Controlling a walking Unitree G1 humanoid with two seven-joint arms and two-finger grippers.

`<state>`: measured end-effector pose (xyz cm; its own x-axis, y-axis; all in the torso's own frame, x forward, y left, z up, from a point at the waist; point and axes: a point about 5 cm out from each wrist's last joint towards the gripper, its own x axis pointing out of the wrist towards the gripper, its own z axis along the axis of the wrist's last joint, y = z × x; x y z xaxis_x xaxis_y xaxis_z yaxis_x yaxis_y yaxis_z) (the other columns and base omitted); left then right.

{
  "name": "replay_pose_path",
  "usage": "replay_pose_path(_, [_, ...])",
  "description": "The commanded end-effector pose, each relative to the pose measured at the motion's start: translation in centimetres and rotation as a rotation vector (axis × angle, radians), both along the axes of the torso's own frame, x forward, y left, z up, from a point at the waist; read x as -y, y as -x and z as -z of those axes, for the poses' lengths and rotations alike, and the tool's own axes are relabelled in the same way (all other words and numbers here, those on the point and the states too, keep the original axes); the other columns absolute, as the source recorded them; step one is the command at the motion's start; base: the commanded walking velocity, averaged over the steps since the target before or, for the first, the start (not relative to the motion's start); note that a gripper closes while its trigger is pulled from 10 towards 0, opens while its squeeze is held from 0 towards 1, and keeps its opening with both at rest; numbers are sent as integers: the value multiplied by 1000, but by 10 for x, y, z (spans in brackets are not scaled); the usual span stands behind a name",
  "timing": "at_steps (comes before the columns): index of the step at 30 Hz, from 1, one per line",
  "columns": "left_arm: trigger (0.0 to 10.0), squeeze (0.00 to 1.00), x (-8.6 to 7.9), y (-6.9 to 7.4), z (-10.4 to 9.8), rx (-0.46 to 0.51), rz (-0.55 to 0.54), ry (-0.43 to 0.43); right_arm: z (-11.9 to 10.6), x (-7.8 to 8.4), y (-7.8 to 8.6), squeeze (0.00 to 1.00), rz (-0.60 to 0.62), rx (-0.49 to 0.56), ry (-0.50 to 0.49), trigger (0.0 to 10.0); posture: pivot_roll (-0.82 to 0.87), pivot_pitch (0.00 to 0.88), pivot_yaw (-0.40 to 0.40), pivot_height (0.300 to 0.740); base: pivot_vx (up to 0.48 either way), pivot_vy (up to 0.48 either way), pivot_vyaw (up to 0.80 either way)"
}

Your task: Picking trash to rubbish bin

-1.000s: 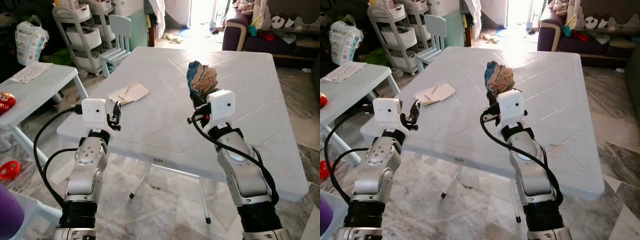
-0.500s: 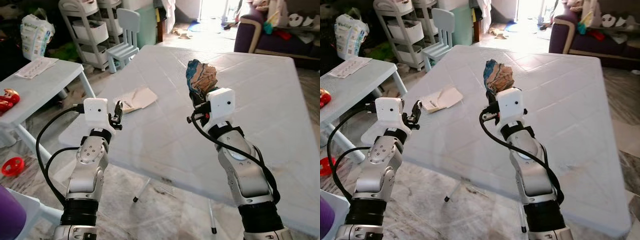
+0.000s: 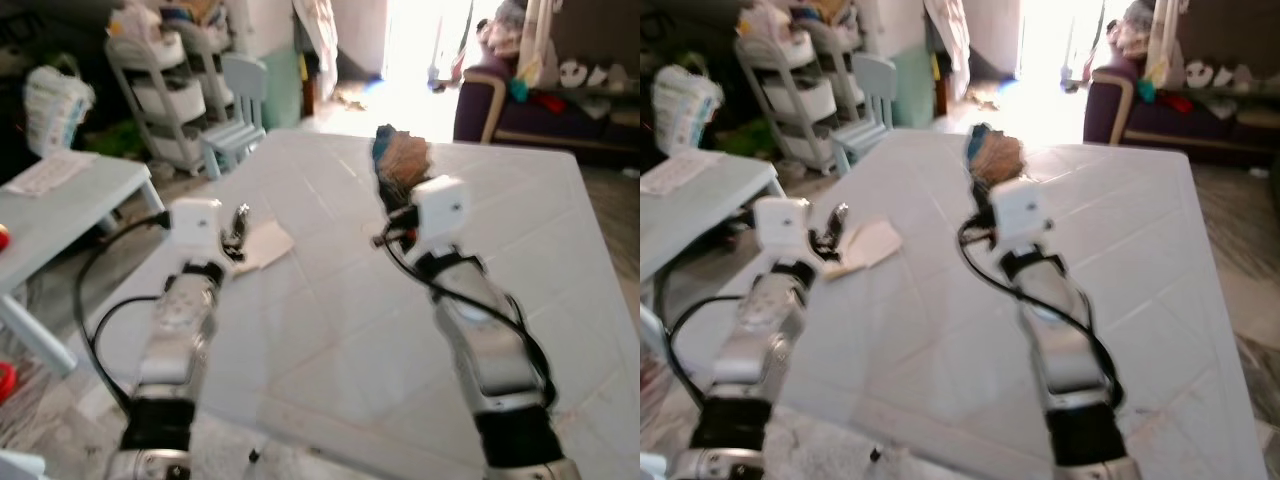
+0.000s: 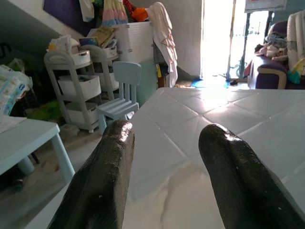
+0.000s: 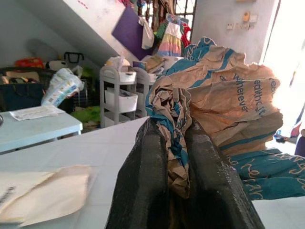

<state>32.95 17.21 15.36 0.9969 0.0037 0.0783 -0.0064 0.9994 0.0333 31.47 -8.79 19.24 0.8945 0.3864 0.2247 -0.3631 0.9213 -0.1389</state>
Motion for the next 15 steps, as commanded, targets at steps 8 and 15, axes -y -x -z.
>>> replay_pose_path(8, [10000, 0, -19, -8, 18, -121, -157, -39, -2, 5, 1, 0, 11, -2, -2, 0, -96, 0, 63, 740, 0, 0, 0])
replay_pose_path(15, [10000, 0, -22, -23, 29, -224, -179, -50, -3, 6, 4, 0, 3, -1, 1, 0, -115, 0, 68, 740, 0, 0, 0])
